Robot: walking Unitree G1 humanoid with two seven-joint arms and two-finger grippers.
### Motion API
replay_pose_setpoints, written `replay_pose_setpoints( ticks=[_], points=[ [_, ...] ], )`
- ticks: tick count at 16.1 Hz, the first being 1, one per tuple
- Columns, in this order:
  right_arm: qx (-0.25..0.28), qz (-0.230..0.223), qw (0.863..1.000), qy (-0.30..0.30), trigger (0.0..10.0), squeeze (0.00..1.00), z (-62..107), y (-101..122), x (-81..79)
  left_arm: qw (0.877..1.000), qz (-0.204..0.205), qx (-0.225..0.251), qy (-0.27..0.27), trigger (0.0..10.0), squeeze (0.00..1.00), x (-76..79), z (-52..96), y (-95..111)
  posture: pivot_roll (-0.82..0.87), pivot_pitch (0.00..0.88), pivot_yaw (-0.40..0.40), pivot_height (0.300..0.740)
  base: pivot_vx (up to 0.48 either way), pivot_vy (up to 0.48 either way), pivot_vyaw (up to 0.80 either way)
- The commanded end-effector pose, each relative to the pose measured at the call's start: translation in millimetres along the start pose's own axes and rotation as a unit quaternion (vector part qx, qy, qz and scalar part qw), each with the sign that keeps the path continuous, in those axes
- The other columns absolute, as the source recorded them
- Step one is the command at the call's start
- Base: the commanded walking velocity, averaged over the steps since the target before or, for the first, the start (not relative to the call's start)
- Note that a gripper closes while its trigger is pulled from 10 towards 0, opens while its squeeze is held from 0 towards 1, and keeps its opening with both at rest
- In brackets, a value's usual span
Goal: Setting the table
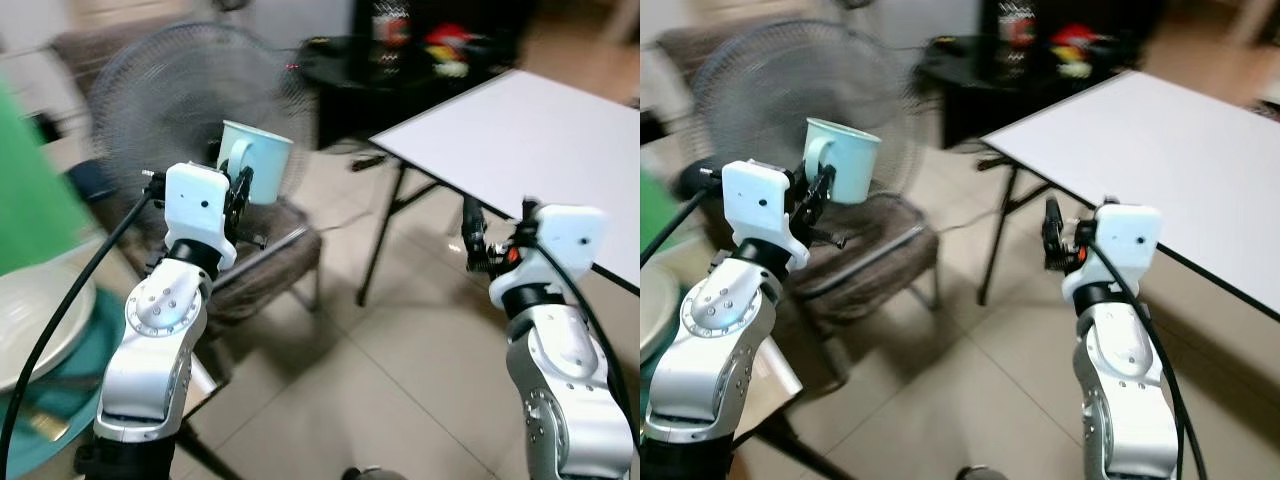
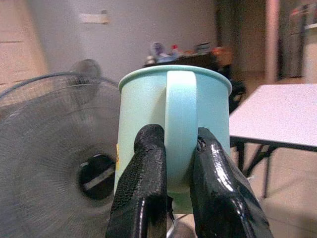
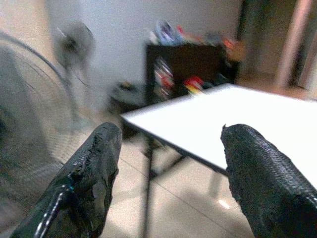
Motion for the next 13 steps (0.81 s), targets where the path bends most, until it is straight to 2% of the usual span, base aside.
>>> replay_pose_setpoints(
  ticks=[1,3,6,9,13],
  points=[
    [-0.029,0.006,0.999,-0.018,10.0,0.0,-0.8,-14.3,7.1,1.0,-0.003,0.001,0.006,10.0,0.0,-6.8,-2.6,-5.1,0.08,0.0,0.025,0.74,0.0,0.0,-0.79],
    [-0.037,0.01,0.999,-0.022,10.0,0.0,-3.4,-13.9,5.7,1.0,-0.005,-0.004,0.007,10.0,0.0,-12.1,-5.8,-9.9,0.05,0.0,0.017,0.74,0.124,0.0,-0.8],
    [-0.05,0.019,0.999,0.012,10.0,0.0,-2.7,-17.9,-1.2,1.0,-0.011,-0.022,0.01,10.0,0.0,-14.5,-3.5,-18.6,0.07,0.0,-0.002,0.74,0.299,0.0,-0.74],
    [-0.06,0.04,0.997,0.034,10.0,0.0,-2.9,-22.7,-3.3,0.999,0.0,-0.029,0.013,10.0,0.0,-15.8,0.7,-26.1,0.05,0.0,0.003,0.74,0.321,0.0,0.0],
    [-0.044,0.024,0.998,0.037,10.0,0.0,-4.2,-17.1,-6.7,1.0,0.0,-0.026,0.003,10.0,0.0,-13.7,-2.4,-25.4,0.06,0.0,0.014,0.74,0.329,0.0,0.0]
  ],
)
Point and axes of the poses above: a point about 5 cm out from each wrist's last joint towards the gripper, its own z axis pointing back from the gripper into the wrist, its own y axis along the axis of the wrist's last joint, x = y × z, the point moved 3 cm from there along -z, pointing out of the wrist towards the gripper, and after that the axes turned 4 degrees about z, right-handed, at the moved point
